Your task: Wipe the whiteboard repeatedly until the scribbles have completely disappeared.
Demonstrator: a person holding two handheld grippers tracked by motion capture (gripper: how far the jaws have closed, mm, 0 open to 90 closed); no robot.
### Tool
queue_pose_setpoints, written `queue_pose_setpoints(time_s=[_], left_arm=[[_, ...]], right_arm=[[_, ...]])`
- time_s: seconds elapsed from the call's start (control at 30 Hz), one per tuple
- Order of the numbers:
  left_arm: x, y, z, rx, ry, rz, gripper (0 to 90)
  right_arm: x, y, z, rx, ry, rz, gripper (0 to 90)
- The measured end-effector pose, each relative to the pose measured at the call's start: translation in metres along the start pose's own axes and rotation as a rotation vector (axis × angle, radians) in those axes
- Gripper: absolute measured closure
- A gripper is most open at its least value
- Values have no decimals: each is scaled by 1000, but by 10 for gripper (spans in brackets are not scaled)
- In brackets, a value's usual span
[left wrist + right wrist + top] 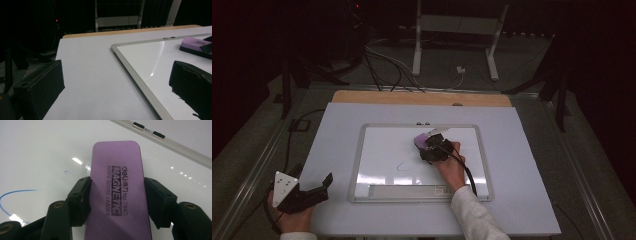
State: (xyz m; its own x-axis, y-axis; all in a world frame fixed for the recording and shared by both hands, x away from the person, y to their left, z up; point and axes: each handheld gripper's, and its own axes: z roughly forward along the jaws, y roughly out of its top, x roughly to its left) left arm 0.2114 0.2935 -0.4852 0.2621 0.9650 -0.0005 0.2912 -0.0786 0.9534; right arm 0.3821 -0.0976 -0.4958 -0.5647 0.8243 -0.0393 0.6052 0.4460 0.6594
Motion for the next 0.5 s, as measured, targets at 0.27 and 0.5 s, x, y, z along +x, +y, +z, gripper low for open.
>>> queue_pose_setpoints(time_s=[0.27, 0.5], left_arm=[[0, 0, -1, -2, 0, -1, 7], [1, 0, -1, -3, 2, -5, 7]], right_arm=[[23, 0, 1, -11, 131, -71, 418], [-4, 1, 1, 3, 24, 14, 418]])
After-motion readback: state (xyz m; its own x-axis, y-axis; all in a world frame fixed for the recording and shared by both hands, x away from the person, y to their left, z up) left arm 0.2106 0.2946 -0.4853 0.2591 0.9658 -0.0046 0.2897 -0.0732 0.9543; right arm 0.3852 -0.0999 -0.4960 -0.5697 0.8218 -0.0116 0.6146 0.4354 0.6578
